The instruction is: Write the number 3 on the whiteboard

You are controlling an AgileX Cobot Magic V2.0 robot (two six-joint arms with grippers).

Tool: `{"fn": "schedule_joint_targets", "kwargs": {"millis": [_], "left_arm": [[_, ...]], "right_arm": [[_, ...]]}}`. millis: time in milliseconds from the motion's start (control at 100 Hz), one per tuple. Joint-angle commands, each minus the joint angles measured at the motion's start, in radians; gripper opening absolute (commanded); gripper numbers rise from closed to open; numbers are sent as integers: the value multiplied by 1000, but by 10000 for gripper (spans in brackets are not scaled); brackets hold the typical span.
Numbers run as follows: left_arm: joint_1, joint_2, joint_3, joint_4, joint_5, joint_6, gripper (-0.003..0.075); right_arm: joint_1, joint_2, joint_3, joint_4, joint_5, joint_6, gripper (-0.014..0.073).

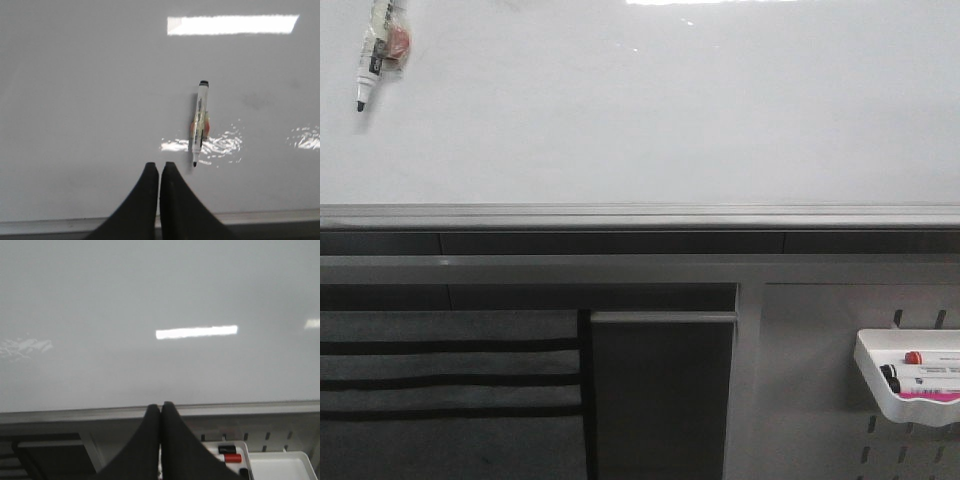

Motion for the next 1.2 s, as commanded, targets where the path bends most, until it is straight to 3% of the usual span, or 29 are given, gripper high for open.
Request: {"fn": "schedule_joint_targets", "kwargs": {"millis": [0,190,400,580,710,890,950,1190], "left_arm": [[2,91,-96,22,13,-12,-20],[2,203,-140,22,19,-12,-20],[2,262,-140,11,14,-12,-20],[2,321,-140,9,18,-12,-11],[-7,394,-140,9,-1,9,148],[-78,484,-143,4,-93,24,472],[-106,522,-156,4,-108,24,498],[-194,743,-272,4,-124,37,492]], "right_arm": [[-5,121,-114,-9,32,-25,-69],[-5,313,-245,-9,164,-32,-69],[-5,401,-249,39,152,-37,-69],[-3,435,-249,273,118,-243,-66],[-3,467,-249,447,114,-389,36],[-3,507,-249,639,128,-505,333],[-3,519,-249,679,138,-529,379],[-3,533,-249,709,151,-587,378]]}}
